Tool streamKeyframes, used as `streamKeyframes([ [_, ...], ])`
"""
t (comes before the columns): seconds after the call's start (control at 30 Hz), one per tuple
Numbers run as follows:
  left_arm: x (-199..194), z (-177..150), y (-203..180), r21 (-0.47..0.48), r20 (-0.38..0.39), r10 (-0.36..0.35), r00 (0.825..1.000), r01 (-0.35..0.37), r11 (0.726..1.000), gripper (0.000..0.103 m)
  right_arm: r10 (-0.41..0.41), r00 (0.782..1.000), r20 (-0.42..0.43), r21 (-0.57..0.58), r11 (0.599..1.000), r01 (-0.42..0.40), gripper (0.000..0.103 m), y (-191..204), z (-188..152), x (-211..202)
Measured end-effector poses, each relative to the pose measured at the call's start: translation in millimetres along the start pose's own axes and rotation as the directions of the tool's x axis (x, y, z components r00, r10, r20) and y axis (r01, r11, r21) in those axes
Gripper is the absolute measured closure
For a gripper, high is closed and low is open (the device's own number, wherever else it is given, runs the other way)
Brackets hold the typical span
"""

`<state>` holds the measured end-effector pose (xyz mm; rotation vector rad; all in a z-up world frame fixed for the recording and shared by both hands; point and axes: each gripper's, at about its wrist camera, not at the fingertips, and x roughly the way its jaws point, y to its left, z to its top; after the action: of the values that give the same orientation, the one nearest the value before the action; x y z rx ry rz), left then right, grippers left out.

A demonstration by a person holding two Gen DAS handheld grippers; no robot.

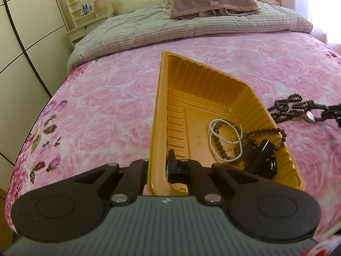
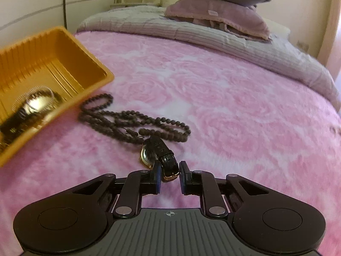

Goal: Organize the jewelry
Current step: 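Grasp the gold-faced watch with the right gripper and drop it into the tray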

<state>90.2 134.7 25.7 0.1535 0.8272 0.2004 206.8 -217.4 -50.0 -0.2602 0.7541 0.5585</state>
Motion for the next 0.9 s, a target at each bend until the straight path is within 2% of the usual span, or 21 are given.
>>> streamKeyframes([
  [0.27,-1,-1,0,-0.004,0.003,-0.001,1.000,0.001,1.000,0.100,0.017,1.000,0.003,0.061,0.998,-0.017,0.088,2,0,-31],
  [0.47,-1,-1,0,-0.004,0.004,-0.002,1.000,0.002,1.000,0.100,0.043,0.998,0.040,0.039,0.998,-0.045,0.088,16,16,-42],
  [0.57,-1,-1,0,-0.004,0.003,-0.003,1.000,0.003,1.000,0.100,0.086,0.993,0.079,0.034,0.995,-0.089,0.088,28,29,-47],
  [0.7,-1,-1,0,-0.005,0.003,-0.003,1.000,0.003,1.000,0.100,0.171,0.976,0.135,0.015,0.984,-0.175,0.088,52,52,-53],
  [0.9,-1,-1,0,-0.004,0.003,-0.003,1.000,0.003,1.000,0.100,0.286,0.946,0.151,-0.005,0.957,-0.289,0.088,90,81,-35],
])
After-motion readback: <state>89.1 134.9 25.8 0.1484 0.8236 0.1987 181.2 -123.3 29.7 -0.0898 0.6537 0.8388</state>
